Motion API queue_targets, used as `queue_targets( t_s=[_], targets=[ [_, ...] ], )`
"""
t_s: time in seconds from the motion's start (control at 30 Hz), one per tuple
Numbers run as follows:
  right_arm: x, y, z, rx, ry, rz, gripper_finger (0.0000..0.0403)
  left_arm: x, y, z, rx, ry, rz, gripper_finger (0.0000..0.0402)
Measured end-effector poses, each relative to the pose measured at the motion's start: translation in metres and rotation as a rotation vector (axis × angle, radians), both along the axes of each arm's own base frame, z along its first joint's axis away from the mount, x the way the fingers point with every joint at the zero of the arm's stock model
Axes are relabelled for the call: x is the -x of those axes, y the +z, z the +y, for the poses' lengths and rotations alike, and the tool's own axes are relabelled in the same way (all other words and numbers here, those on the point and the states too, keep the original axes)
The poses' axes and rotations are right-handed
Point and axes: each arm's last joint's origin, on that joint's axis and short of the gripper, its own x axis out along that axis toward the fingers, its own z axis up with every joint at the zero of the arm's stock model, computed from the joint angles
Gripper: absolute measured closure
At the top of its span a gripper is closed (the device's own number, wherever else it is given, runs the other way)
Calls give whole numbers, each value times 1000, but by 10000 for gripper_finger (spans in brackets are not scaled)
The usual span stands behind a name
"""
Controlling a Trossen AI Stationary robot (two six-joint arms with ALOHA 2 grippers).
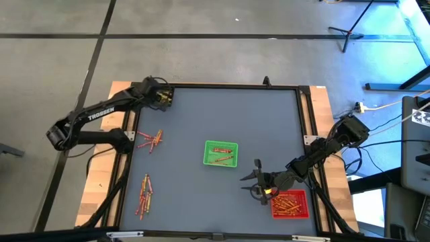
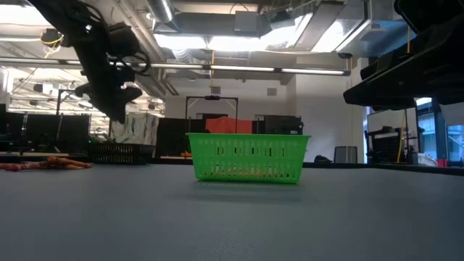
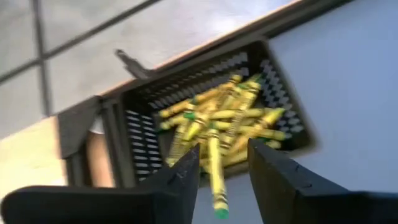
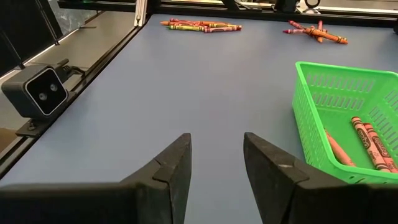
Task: Sort crayons
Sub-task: Put the orange crayon into the red bin
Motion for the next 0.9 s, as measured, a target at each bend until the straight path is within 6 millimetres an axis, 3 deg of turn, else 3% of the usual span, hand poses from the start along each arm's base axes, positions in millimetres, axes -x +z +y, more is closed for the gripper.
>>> queue_targets(
  t_s=[0.2,0.37,0.53,0.7,0.9],
  targets=[
    [0,0,0,1,-4,-1,260,-6,12,-18,55,-164,-160,278],
    [0,0,-1,10,-26,-7,260,-20,20,-47,127,-346,-280,280],
    [0,0,-1,17,-41,-11,260,-31,15,-79,274,-427,-290,280],
    [0,0,-1,25,-43,-13,260,-43,4,-104,398,-437,-259,280],
    [0,0,-2,48,-50,-18,260,-51,-13,-118,486,-305,-172,280]
  ],
)
